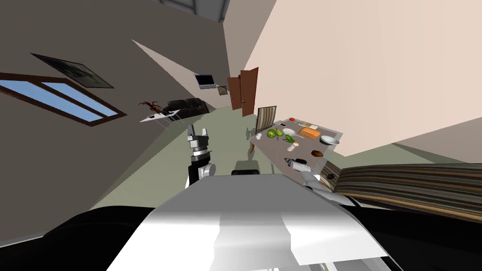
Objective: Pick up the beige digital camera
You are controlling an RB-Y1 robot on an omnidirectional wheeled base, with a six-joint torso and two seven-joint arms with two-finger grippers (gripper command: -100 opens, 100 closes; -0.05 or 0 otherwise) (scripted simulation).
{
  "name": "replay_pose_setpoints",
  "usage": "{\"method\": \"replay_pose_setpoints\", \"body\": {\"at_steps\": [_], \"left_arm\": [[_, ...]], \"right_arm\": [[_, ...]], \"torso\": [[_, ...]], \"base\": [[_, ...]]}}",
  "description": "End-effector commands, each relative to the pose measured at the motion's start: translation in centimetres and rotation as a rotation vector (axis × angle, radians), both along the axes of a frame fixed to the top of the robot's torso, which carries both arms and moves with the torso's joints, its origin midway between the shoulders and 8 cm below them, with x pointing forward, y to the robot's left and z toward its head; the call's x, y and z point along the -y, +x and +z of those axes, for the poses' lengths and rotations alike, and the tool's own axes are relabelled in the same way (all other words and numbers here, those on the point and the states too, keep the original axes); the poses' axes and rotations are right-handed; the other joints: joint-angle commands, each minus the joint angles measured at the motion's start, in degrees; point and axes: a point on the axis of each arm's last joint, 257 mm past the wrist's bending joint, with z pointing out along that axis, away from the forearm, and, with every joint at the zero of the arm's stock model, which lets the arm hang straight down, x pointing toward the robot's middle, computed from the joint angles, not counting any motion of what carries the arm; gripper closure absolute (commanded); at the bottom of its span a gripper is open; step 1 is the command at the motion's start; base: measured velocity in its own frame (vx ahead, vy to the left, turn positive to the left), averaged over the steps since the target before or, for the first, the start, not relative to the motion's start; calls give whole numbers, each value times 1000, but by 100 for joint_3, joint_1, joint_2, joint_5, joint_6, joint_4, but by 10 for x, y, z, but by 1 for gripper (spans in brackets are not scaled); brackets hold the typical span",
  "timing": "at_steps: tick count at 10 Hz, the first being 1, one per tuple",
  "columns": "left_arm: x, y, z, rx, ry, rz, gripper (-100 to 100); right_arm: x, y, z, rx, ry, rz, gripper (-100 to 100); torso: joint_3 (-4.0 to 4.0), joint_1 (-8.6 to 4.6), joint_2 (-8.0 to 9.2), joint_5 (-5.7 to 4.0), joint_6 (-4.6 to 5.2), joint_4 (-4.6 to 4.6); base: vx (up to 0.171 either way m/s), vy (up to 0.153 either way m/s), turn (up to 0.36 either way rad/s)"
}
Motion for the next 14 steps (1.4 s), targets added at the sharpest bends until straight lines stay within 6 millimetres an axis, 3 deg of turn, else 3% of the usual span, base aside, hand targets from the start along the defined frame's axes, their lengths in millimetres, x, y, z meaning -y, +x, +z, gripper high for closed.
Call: {"method": "replay_pose_setpoints", "body": {"at_steps": [1, 7, 10, 13, 14], "left_arm": [[0, 0, 0, 0, 0, 0, 0], [0, 0, 0, 0, 0, 0, 0], [0, 0, 0, 0, 0, 0, 0], [0, 0, 0, 0, 0, 0, 0], [0, 0, 0, 0, 0, 0, 0]], "right_arm": [[3, -18, -10, -56, 23, -19, -100], [11, -75, -28, -221, 123, -99, -100], [8, -104, -36, -293, 181, -142, -100], [5, -118, -40, -325, 210, -162, -100], [0, -135, -42, -364, 256, -189, -100]], "torso": [[0, 0, 0, 0, 0, 0], [-2, 15, -4, 2, 0, -1], [-5, 6, -9, 0, 3, -2], [-4, 12, -6, 0, 4, -2], [-4, 20, -6, 2, 5, -2]], "base": [[7, -93, 120], [8, -75, 190], [8, -98, 154], [-1, -71, 96], [8, -98, 212]]}}
